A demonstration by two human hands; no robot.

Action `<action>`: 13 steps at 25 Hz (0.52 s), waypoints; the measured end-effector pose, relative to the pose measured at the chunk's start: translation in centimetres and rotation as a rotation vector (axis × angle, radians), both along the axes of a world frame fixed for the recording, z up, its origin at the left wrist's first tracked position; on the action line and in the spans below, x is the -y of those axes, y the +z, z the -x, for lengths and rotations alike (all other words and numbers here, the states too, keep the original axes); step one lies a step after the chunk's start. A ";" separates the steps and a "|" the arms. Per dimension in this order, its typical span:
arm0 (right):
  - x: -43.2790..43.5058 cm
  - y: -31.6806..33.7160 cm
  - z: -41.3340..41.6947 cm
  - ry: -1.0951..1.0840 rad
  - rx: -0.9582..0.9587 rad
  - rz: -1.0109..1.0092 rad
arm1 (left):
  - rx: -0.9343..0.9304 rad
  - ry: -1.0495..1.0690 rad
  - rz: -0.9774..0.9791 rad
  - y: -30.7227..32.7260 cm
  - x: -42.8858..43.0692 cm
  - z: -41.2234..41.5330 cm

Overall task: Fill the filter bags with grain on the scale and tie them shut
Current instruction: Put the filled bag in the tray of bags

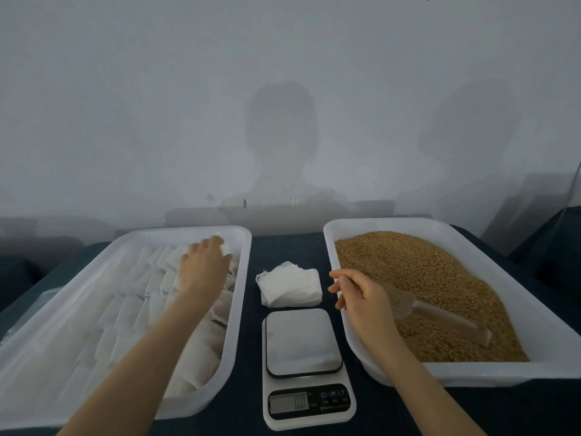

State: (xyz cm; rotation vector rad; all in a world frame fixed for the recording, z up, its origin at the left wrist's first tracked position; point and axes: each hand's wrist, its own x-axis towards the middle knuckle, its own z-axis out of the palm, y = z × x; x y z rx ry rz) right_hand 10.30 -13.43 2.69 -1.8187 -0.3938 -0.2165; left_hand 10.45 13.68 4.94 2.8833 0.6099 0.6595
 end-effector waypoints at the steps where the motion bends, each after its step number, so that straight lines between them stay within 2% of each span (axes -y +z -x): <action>1: 0.0 0.0 0.0 -0.004 0.004 -0.001 | -0.027 -0.087 -0.150 0.4 1.5 -1.0; 4: 0.1 0.1 0.1 -0.009 0.005 -0.011 | -0.349 -0.270 -0.498 0.0 6.1 -3.7; 7: 0.2 0.0 0.3 -0.005 -0.009 -0.022 | -0.714 -0.274 -0.519 -2.8 7.9 -5.6; 9: 0.2 0.0 0.2 0.002 -0.011 -0.036 | -0.803 -0.280 -0.470 -3.7 8.3 -6.3; 13: 0.2 0.0 0.0 0.009 0.004 -0.033 | -0.812 -0.343 -0.434 -3.6 8.6 -6.6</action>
